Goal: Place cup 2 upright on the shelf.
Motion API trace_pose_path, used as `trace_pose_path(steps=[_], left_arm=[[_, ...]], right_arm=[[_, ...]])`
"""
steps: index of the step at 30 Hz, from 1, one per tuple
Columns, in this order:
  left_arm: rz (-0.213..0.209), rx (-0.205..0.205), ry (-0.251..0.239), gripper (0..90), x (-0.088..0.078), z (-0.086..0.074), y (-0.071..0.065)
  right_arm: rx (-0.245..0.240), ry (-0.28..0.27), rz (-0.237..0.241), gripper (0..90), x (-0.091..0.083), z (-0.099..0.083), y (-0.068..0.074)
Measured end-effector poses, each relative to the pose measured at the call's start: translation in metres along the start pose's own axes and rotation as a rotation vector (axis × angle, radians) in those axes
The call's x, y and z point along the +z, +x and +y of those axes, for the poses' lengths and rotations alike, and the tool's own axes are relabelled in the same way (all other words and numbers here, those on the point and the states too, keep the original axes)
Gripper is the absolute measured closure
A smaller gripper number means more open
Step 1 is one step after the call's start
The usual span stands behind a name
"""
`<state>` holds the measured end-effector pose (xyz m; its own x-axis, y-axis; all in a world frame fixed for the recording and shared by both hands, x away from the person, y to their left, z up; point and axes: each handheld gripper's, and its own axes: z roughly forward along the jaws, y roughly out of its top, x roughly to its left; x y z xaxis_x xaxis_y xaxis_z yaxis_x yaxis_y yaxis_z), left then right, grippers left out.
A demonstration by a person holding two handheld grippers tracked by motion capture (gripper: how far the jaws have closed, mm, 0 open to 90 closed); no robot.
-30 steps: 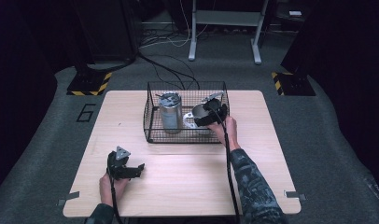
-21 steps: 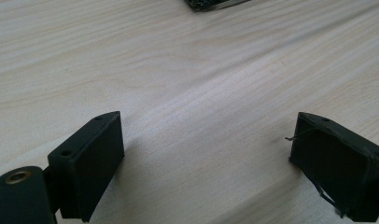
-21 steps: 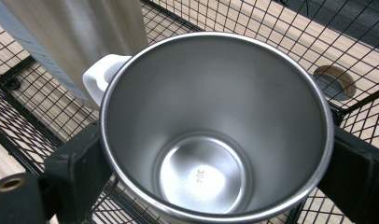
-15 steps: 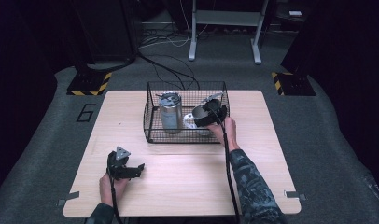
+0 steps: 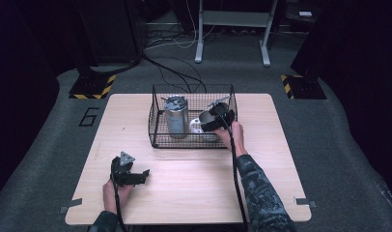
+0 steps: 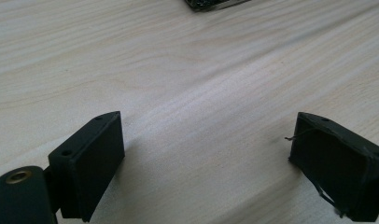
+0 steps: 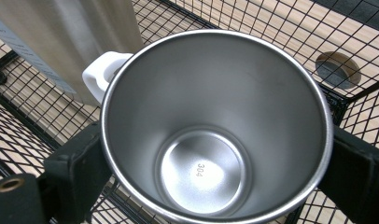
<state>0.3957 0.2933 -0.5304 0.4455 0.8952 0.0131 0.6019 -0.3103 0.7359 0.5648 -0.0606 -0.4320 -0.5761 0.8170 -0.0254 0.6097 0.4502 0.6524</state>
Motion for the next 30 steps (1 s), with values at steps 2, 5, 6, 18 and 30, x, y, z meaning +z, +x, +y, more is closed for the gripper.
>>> trace_pose_path(steps=[2, 5, 6, 18, 30], left_arm=[[0.000, 0.001, 0.000, 9.6, 0.000, 0.000, 0.000], [0.000, 0.000, 0.000, 9.6, 0.000, 0.000, 0.000], [0.001, 0.001, 0.000, 9.6, 0.000, 0.000, 0.000], [0.000, -0.001, 0.000, 9.7, 0.000, 0.000, 0.000], [0.001, 0.000, 0.000, 9.8, 0.000, 0.000, 0.000]], right_arm=[[0.005, 0.002, 0.002, 6.6, 0.000, 0.001, 0.000], [0.004, 0.009, 0.006, 6.3, 0.001, 0.001, 0.000], [0.003, 0.012, 0.008, 6.2, 0.001, 0.001, 0.000], [-0.024, -0.013, 0.008, 1.6, -0.013, 0.007, 0.001], [-0.089, -0.034, -0.015, 0.4, -0.034, 0.015, 0.013]])
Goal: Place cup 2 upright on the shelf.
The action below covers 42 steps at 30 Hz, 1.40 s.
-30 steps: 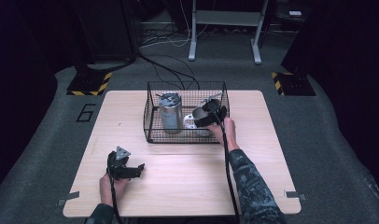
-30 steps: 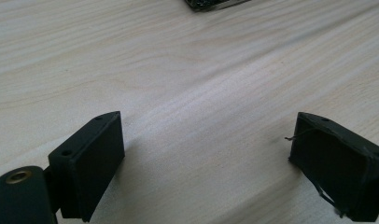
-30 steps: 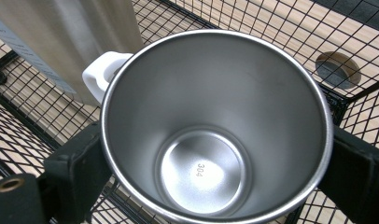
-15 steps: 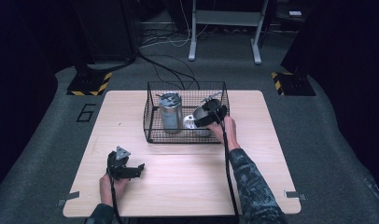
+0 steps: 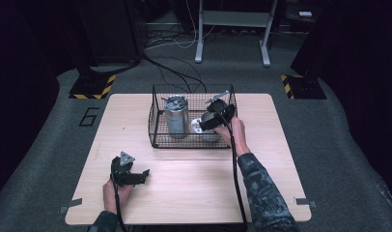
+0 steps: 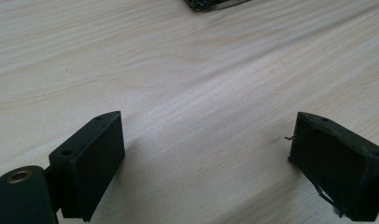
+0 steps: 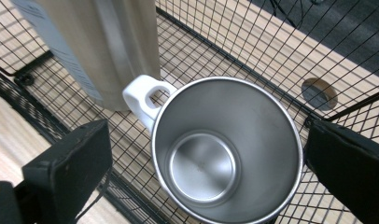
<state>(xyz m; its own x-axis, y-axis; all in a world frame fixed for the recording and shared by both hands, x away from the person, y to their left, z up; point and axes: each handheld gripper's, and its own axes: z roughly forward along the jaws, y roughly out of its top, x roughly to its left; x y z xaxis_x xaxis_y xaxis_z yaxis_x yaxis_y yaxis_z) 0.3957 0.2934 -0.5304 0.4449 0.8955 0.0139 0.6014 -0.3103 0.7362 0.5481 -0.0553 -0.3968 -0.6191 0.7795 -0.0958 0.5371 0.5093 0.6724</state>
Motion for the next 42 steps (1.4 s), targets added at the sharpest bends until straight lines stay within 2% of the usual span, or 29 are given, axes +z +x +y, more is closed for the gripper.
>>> trace_pose_path(steps=[7, 8, 10, 13, 14, 16, 19, 25, 26, 30, 33, 34, 36, 42], left_arm=[[0.000, 0.000, 0.000, 9.8, 0.000, 0.000, 0.000], [0.000, 0.001, 0.000, 9.9, 0.000, 0.000, 0.000], [0.000, 0.001, 0.000, 9.9, 0.000, 0.000, 0.000], [0.000, -0.001, -0.001, 9.8, 0.000, 0.000, 0.000], [0.000, 0.000, -0.001, 9.9, 0.000, 0.000, 0.000], [-0.004, 0.003, 0.006, 9.9, 0.000, 0.000, 0.000], [-0.003, 0.002, 0.005, 9.9, 0.000, 0.000, 0.000], [-0.001, 0.005, 0.000, 9.9, 0.000, 0.000, 0.000], [-0.005, 0.006, 0.008, 9.9, -0.001, 0.001, 0.001], [-0.004, 0.007, 0.007, 9.9, -0.001, 0.000, 0.001], [-0.004, 0.005, 0.006, 9.9, -0.001, 0.000, 0.001], [0.000, 0.005, 0.001, 9.9, 0.000, 0.000, 0.000], [-0.002, 0.007, 0.006, 9.9, -0.001, 0.000, 0.001], [-0.005, 0.003, 0.008, 9.9, -0.001, 0.000, 0.000]], right_arm=[[-0.004, -0.052, 0.039, 0.0, -0.023, -0.001, 0.001], [0.009, -0.054, 0.045, 0.0, -0.027, -0.001, 0.002], [-0.013, -0.065, 0.048, 0.0, -0.035, -0.003, 0.002], [-0.023, -0.078, 0.058, 0.0, -0.046, -0.006, 0.004], [-0.008, -0.090, 0.056, 0.0, -0.049, -0.008, 0.006], [-0.032, -0.102, 0.058, 0.0, -0.055, -0.012, 0.006], [-0.034, -0.101, 0.065, 0.0, -0.062, -0.017, 0.007], [-0.038, -0.118, 0.072, 0.0, -0.076, -0.039, 0.011], [-0.039, -0.111, 0.071, 0.0, -0.079, -0.048, 0.012], [-0.044, -0.101, 0.060, 0.0, -0.081, -0.061, 0.012], [-0.034, -0.094, 0.058, 0.0, -0.081, -0.076, 0.010], [-0.015, -0.084, 0.052, 0.0, -0.081, -0.087, 0.008], [-0.013, -0.087, 0.049, 0.0, -0.080, -0.091, 0.007], [0.042, -0.061, 0.037, 0.0, -0.075, -0.124, -0.002]])
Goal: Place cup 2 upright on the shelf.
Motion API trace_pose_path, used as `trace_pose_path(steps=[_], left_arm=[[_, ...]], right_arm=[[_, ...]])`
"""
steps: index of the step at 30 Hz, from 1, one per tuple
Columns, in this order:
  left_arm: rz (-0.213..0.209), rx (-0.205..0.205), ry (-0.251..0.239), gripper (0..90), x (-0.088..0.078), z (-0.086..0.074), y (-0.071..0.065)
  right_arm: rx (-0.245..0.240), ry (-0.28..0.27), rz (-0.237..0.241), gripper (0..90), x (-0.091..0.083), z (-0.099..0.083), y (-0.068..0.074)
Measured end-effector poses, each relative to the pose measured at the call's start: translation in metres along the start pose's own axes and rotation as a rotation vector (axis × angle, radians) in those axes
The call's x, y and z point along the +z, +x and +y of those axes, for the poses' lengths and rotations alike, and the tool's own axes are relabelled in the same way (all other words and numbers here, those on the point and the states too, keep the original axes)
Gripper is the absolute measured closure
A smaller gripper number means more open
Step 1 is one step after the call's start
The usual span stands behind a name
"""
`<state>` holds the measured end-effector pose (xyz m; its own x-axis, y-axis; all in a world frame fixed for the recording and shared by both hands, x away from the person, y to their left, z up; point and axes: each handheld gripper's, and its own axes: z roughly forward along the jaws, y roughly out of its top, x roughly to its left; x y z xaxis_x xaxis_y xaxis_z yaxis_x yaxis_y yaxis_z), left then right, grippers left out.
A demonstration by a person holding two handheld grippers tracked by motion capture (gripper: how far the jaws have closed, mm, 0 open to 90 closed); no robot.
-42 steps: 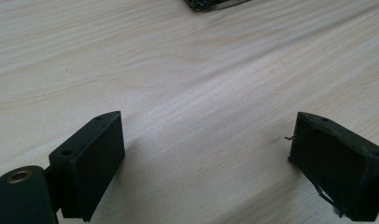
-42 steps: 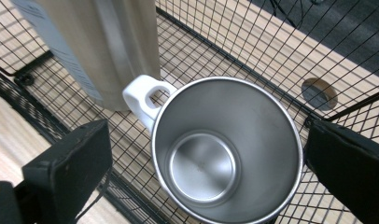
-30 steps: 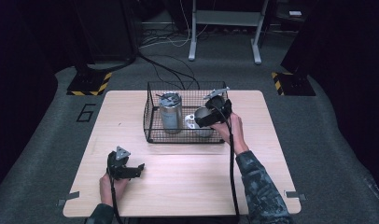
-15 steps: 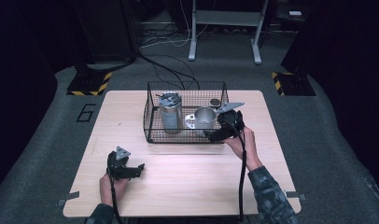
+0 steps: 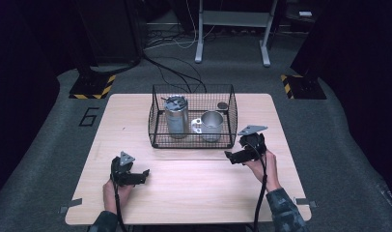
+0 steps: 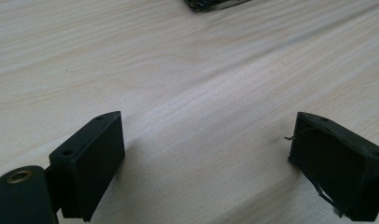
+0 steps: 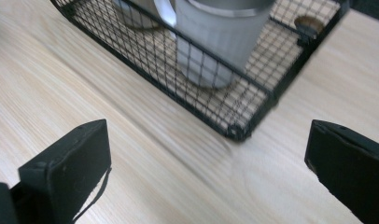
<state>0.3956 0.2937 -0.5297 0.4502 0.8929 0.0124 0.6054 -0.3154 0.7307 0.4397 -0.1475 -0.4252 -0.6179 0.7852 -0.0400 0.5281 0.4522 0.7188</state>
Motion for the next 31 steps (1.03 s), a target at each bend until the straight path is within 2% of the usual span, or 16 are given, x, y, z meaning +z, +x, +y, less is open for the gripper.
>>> trace_pose_path(steps=[2, 4, 8, 10, 12, 13, 16, 20, 23, 27, 31], left_arm=[[0.002, -0.002, -0.003, 9.9, 0.000, 0.000, 0.000], [0.006, 0.002, -0.007, 9.9, 0.000, 0.000, 0.000], [0.003, 0.001, -0.005, 9.9, 0.000, 0.000, 0.000], [0.002, -0.001, -0.002, 9.9, 0.000, 0.000, 0.000], [0.003, 0.000, -0.007, 9.9, 0.000, 0.000, 0.000], [0.003, 0.000, -0.007, 9.9, 0.000, 0.000, 0.000], [0.007, 0.000, -0.009, 9.9, 0.001, 0.000, 0.000], [0.005, -0.003, -0.009, 9.9, 0.001, 0.000, 0.000], [0.006, -0.002, -0.008, 9.9, 0.001, 0.000, 0.000], [0.006, -0.007, -0.010, 9.9, 0.001, 0.000, -0.001], [0.006, -0.006, -0.010, 9.9, 0.001, 0.000, -0.001]], right_arm=[[0.026, 0.005, 0.000, 0.0, 0.003, -0.010, -0.003], [0.030, 0.005, -0.001, 0.0, 0.005, -0.015, -0.005], [0.070, 0.025, -0.005, 0.0, 0.012, -0.042, -0.012], [0.081, 0.030, -0.010, 0.1, 0.014, -0.048, -0.013], [0.109, 0.050, -0.020, 0.1, 0.020, -0.065, -0.018], [0.109, 0.050, -0.020, 0.1, 0.020, -0.065, -0.018], [0.151, 0.048, -0.033, 0.2, 0.022, -0.086, -0.026], [0.166, 0.037, -0.046, 0.1, 0.020, -0.097, -0.032], [0.186, 0.020, -0.073, 0.0, 0.015, -0.110, -0.038], [0.172, 0.006, -0.108, 0.0, 0.012, -0.120, -0.044], [0.186, 0.008, -0.116, 0.0, 0.013, -0.126, -0.047]])
